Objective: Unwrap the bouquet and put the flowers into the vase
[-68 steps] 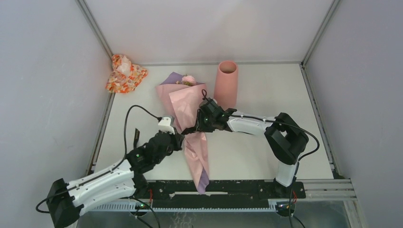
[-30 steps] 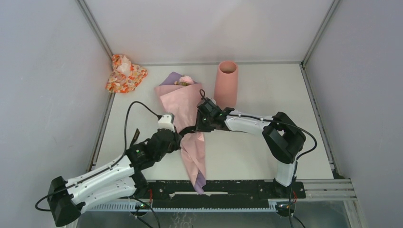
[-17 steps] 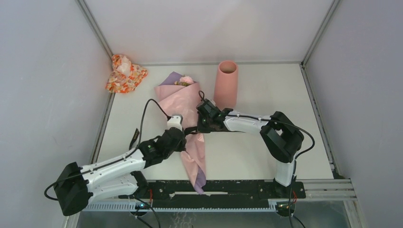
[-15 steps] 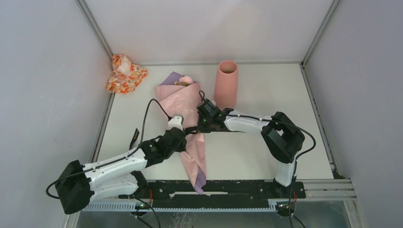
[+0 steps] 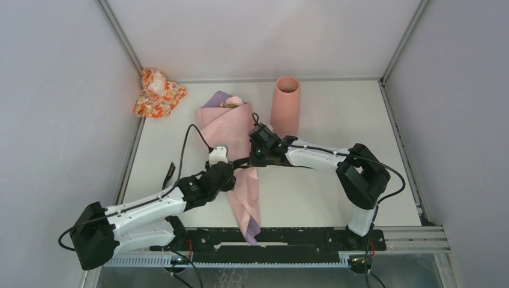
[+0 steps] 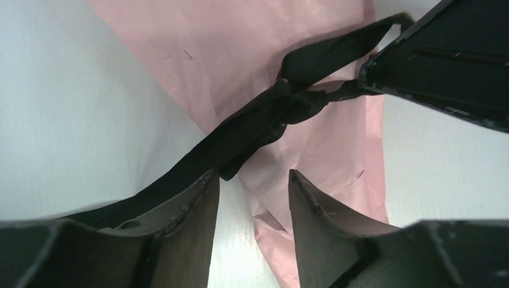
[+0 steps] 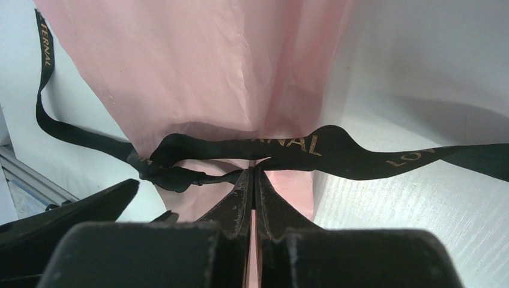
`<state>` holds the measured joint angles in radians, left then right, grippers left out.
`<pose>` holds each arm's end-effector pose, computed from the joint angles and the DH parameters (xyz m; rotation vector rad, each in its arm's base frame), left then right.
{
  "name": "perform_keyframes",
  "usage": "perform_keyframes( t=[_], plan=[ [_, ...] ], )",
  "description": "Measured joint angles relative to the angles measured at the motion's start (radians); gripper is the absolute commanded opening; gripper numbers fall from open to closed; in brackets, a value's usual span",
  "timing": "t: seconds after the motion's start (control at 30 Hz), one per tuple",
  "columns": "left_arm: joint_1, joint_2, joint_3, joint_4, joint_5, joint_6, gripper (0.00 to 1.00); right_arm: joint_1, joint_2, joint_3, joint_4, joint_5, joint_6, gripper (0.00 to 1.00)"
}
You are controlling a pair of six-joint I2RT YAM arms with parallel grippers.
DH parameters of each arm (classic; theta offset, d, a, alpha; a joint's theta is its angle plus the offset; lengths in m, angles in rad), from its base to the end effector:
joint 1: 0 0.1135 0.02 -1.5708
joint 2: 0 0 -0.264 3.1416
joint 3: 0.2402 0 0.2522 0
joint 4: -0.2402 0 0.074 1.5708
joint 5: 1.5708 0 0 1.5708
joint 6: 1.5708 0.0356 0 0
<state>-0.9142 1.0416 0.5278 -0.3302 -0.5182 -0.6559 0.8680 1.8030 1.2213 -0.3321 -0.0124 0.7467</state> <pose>0.1356 -0.1471 0.1948 0.0655 2.2832 -0.1848 0.2487 0.2943 0.1992 -0.1643 2.6143 0.6562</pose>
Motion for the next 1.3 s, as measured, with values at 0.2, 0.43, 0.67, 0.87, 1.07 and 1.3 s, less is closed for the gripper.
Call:
perform_keyframes(
  t=[0.2,0.43,0.67,0.87,1.07,1.3],
  plan=[
    [0.000,-0.072,0.000,0.000,-0.033,0.005,0.53,0.004,0.000,0.000,0.000,-0.008,0.000,0.06],
    [0.000,-0.050,0.000,0.037,-0.029,0.029,0.46,0.005,0.000,0.000,0.001,-0.015,0.000,0.06],
    [0.000,-0.010,0.000,0.079,0.000,0.055,0.40,0.008,0.000,0.000,0.002,-0.015,0.000,0.05],
    [0.000,0.013,0.000,0.097,-0.003,0.072,0.41,0.011,0.000,0.000,0.005,-0.016,0.000,0.05],
    [0.000,0.073,0.000,0.110,-0.029,0.088,0.41,0.017,0.000,0.000,0.007,-0.020,0.000,0.05],
    [0.000,0.079,0.000,0.111,-0.061,0.090,0.41,0.023,0.000,0.000,0.007,-0.028,0.000,0.05]
  ],
)
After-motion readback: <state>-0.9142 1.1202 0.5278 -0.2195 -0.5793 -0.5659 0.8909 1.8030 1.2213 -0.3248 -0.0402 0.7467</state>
